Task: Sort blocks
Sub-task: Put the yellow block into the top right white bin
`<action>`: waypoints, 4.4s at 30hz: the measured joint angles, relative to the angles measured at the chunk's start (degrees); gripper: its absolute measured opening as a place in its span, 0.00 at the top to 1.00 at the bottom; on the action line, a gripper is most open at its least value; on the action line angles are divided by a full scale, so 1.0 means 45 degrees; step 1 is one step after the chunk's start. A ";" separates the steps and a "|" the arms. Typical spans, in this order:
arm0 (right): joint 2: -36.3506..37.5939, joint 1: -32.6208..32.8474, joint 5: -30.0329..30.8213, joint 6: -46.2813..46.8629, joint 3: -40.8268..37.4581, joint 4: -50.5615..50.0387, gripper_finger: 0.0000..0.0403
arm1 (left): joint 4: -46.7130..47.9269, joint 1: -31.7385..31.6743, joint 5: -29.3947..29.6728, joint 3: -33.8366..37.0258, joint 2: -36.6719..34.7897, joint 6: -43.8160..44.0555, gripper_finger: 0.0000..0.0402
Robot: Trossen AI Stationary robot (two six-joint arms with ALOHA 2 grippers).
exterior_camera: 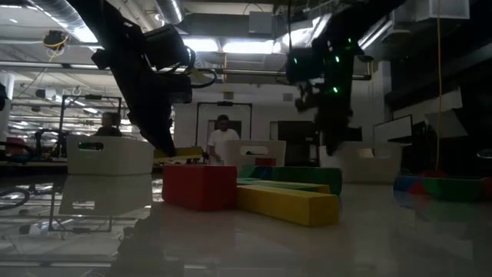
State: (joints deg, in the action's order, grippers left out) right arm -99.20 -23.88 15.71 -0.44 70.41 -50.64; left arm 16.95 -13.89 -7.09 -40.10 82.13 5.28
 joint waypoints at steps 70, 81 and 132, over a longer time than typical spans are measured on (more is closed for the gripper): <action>0.1463 0.3664 -0.3080 -0.3991 0.1351 0.2497 0.27 | -0.5039 0.0009 -0.5589 -0.0005 -0.0010 0.2561 0.76; 0.1441 0.6168 -0.2396 -0.4349 0.1346 0.5861 0.27 | -0.7390 0.1055 -0.6062 -0.0010 -0.0010 0.3012 0.76; 0.1429 0.7548 -0.3589 -0.4526 0.1332 0.7339 0.84 | -0.9277 0.2177 -0.5270 -0.0010 -0.0010 0.4460 0.59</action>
State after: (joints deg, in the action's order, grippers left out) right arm -92.77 10.09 -0.44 -20.81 76.40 -17.61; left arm -24.80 -4.10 -30.81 -40.14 82.08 25.35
